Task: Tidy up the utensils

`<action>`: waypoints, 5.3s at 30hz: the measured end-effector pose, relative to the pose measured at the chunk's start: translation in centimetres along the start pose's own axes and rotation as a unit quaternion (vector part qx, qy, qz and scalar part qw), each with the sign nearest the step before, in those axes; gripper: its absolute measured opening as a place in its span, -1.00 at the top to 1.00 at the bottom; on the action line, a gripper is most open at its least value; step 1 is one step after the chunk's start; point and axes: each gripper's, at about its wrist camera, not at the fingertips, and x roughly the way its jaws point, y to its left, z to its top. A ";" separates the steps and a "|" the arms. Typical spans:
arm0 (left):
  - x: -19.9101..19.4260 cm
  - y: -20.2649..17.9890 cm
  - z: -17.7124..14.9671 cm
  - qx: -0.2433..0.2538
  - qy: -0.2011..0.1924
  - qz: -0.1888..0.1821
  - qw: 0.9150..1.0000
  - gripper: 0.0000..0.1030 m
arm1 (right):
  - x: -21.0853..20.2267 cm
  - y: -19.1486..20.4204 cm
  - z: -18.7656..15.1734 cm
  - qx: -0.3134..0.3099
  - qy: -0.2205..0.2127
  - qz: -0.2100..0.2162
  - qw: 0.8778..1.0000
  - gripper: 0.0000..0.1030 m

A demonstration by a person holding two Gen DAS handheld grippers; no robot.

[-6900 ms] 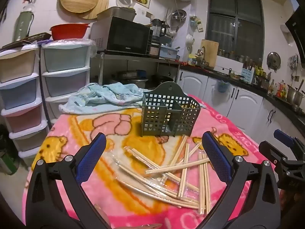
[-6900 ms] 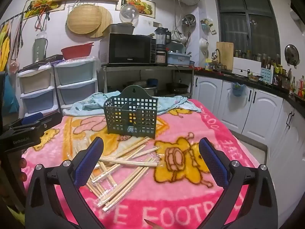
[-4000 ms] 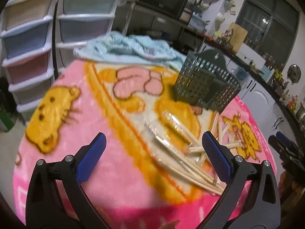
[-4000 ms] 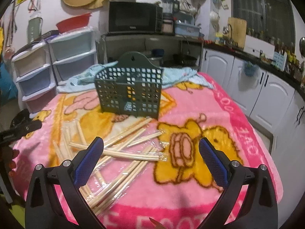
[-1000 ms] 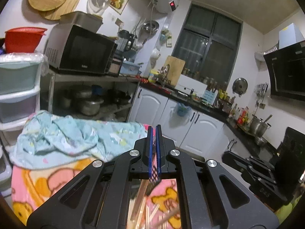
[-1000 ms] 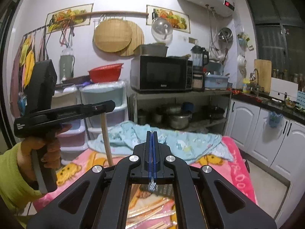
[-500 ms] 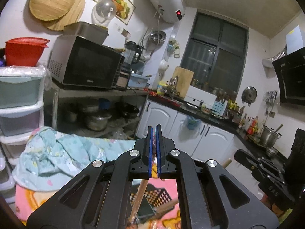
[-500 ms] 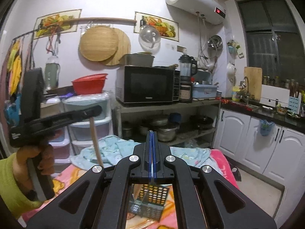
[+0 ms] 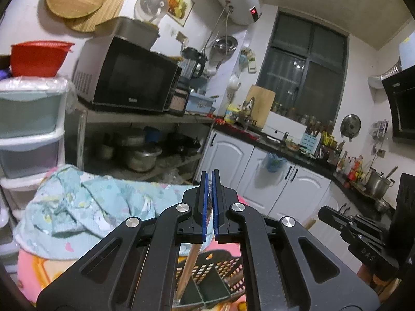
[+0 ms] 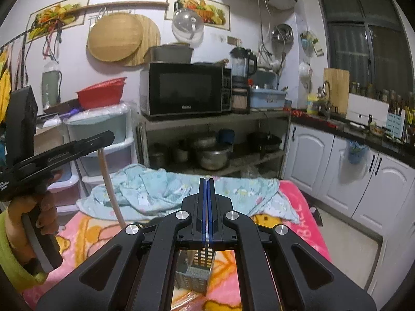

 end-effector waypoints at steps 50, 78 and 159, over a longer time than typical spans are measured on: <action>-7.4 4.4 -7.5 -0.051 0.075 0.077 0.993 -0.79 | -4.0 1.5 -6.6 0.009 0.033 -0.017 0.999 -0.40; -8.1 5.3 -12.7 -0.069 0.138 0.083 0.985 -0.79 | -4.1 2.3 -12.3 -0.005 0.116 -0.006 0.993 -0.40; -4.5 6.6 -17.4 -0.104 0.226 0.020 0.968 0.94 | -1.2 -1.6 -16.8 0.066 0.188 0.017 0.980 0.99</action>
